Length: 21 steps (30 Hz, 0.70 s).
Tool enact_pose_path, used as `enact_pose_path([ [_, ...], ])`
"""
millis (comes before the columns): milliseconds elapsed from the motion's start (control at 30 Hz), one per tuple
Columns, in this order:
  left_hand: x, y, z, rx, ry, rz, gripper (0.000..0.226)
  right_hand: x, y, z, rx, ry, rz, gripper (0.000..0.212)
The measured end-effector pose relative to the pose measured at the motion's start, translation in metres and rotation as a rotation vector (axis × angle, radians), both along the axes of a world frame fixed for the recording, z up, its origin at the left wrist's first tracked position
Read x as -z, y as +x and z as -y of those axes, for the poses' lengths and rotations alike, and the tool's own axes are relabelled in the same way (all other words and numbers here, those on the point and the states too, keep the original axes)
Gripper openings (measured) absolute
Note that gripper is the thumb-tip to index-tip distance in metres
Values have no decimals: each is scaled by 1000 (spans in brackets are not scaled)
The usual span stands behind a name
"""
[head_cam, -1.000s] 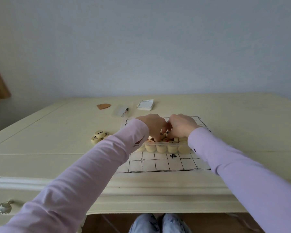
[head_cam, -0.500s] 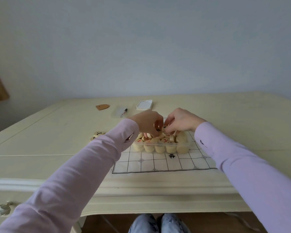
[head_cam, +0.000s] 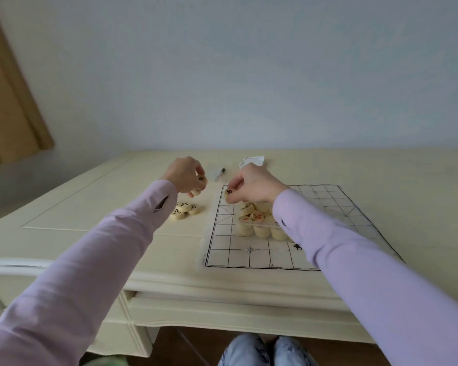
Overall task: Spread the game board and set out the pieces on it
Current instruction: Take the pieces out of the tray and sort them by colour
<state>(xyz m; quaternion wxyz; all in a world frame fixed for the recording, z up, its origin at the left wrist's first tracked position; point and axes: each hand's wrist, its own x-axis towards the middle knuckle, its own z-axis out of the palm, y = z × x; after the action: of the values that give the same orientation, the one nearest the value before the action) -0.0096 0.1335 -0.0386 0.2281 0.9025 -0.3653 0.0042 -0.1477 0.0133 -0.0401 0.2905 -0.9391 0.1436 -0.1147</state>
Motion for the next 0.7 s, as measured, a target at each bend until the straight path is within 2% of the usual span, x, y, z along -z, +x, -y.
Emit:
enact_pose_path([
  [167, 14, 17, -27, -127, -4, -69, 17, 6, 35, -39, -77, -110, -135, 22],
  [367, 27, 31, -47, -202, 71, -164, 17, 28, 57, -58, -92, -106, -242, 36],
  [500, 34, 30, -51, -213, 115, -215, 19, 33, 61, -63, -64, -80, -224, 41],
  [700, 29, 28, -56, -181, 101, -356, 20, 40, 66, -66, 1, -30, -173, 35],
])
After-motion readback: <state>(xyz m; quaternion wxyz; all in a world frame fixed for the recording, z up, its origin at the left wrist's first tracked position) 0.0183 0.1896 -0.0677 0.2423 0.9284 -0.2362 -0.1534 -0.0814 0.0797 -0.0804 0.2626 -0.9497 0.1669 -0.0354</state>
